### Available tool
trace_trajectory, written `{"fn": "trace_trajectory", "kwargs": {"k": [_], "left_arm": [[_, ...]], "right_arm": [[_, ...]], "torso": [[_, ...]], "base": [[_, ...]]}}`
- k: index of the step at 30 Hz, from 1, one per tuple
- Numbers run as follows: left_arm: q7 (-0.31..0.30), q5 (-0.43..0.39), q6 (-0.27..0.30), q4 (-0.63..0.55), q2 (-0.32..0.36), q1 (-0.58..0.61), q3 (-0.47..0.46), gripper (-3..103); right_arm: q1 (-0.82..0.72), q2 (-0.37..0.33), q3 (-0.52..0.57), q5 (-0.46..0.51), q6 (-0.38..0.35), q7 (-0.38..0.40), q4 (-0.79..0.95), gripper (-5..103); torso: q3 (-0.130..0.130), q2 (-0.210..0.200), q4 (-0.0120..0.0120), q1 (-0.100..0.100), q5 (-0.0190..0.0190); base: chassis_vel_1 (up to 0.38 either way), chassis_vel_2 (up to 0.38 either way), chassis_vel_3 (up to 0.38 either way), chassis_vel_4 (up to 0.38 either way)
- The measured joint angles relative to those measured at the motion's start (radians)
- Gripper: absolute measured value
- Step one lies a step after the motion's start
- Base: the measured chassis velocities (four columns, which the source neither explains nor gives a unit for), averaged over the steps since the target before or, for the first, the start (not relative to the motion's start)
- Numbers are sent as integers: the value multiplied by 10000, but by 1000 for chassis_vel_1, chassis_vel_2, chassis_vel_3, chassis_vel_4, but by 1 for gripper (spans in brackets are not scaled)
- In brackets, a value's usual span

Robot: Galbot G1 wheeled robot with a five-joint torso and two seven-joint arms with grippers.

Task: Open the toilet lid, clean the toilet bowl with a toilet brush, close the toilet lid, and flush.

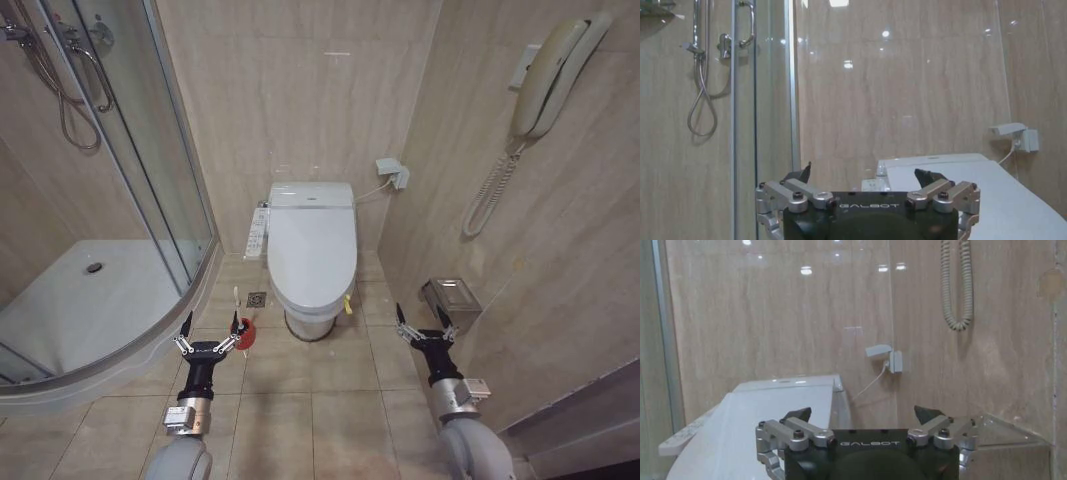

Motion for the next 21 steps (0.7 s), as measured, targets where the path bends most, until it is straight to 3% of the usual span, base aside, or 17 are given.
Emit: {"fn": "trace_trajectory", "kwargs": {"k": [13,21], "left_arm": [[0,0,0,0,0,0,0,100],[0,0,0,0,0,0,0,100]], "right_arm": [[-71,107,91,50,373,68,-188,100],[173,172,65,-53,185,93,-321,100]], "torso": [[0,0,0,0,0],[0,0,0,0,0]], "base": [[0,0,0,0],[0,0,0,0]]}}
